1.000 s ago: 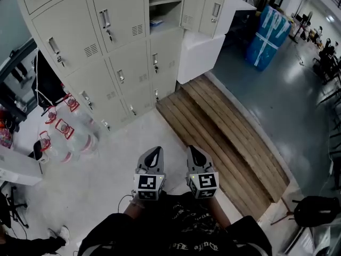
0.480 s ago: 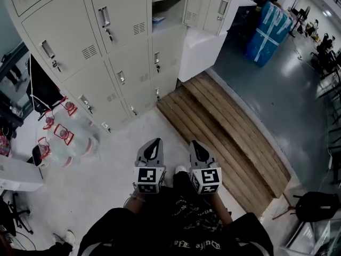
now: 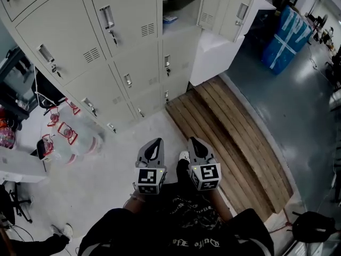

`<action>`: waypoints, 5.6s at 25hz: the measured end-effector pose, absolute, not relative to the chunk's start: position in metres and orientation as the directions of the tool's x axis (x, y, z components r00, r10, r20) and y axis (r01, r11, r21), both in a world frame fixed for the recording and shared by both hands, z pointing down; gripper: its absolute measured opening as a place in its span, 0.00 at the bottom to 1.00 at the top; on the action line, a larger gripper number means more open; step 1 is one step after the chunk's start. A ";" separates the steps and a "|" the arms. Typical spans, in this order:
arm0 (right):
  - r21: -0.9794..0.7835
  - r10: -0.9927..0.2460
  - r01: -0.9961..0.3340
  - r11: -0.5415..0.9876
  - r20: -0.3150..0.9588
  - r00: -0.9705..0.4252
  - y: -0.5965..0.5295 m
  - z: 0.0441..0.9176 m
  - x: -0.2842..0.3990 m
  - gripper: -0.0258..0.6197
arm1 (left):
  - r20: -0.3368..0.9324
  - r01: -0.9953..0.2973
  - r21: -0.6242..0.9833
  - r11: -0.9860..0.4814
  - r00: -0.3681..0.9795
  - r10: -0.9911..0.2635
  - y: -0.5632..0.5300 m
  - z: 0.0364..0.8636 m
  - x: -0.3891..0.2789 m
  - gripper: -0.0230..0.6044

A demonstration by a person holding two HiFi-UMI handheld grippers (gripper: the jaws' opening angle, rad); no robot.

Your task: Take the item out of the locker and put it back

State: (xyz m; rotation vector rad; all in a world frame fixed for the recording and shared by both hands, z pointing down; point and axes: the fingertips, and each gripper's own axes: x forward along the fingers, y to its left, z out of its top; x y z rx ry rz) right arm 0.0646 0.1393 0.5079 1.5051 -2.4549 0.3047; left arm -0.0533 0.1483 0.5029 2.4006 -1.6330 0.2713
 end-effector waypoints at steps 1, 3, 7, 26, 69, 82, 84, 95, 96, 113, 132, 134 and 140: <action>-0.051 -0.836 -0.888 0.457 0.315 -0.449 0.127 0.509 0.065 0.04 | 0.278 -0.934 0.077 -0.348 0.355 -0.892 0.137 0.502 -0.051 0.05; -0.053 -0.826 -0.877 0.477 0.315 -0.468 0.102 0.508 0.068 0.04 | 0.264 -0.939 0.081 -0.334 0.344 -0.901 0.114 0.498 -0.046 0.05; -0.063 -0.806 -0.858 0.510 0.312 -0.502 0.052 0.508 0.075 0.04 | 0.266 -0.950 0.075 -0.303 0.312 -0.912 0.068 0.491 -0.037 0.05; -0.088 -0.755 -0.803 0.589 0.295 -0.586 -0.106 0.503 0.149 0.05 | 0.285 -0.974 0.148 -0.170 0.207 -0.936 -0.078 0.493 0.032 0.05; -0.082 -0.824 -0.871 0.484 0.292 -0.486 -0.332 0.493 0.070 0.05 | 0.259 -0.949 0.099 -0.299 0.315 -0.913 -0.311 0.494 -0.046 0.05; -0.025 -0.803 -0.832 0.554 0.250 -0.542 -0.386 0.456 0.035 0.24 | 0.235 -0.916 0.092 -0.391 0.402 -0.885 -0.327 0.490 -0.053 0.05; -0.005 -0.797 -0.822 0.570 0.238 -0.555 -0.396 0.446 0.028 0.27 | 0.235 -0.910 0.102 -0.402 0.415 -0.879 -0.327 0.491 -0.054 0.05; 0.176 -0.773 -0.761 0.625 0.274 -0.572 -0.446 0.410 -0.012 0.28 | 0.261 -0.913 0.093 -0.397 0.407 -0.875 -0.331 0.498 -0.067 0.05; 0.192 -0.770 -0.753 0.629 0.285 -0.571 -0.451 0.410 -0.016 0.28 | 0.263 -0.912 0.094 -0.399 0.410 -0.874 -0.331 0.497 -0.067 0.05; 0.405 -0.666 -0.530 0.745 0.491 -0.562 -0.513 0.441 -0.060 0.28 | 0.281 -0.909 0.069 -0.410 0.412 -0.867 -0.329 0.501 -0.075 0.05; 0.428 -0.669 -0.517 0.741 0.539 -0.512 -0.531 0.457 -0.063 0.11 | 0.288 -0.901 0.062 -0.429 0.428 -0.857 -0.325 0.506 -0.079 0.05; 0.434 -0.678 -0.523 0.733 0.529 -0.511 -0.531 0.456 -0.062 0.10 | 0.287 -0.903 0.063 -0.424 0.424 -0.859 -0.324 0.506 -0.080 0.05; 0.454 -0.730 -0.571 0.684 0.449 -0.516 -0.527 0.439 -0.053 0.09 | 0.282 -0.908 0.068 -0.413 0.414 -0.865 -0.327 0.505 -0.084 0.05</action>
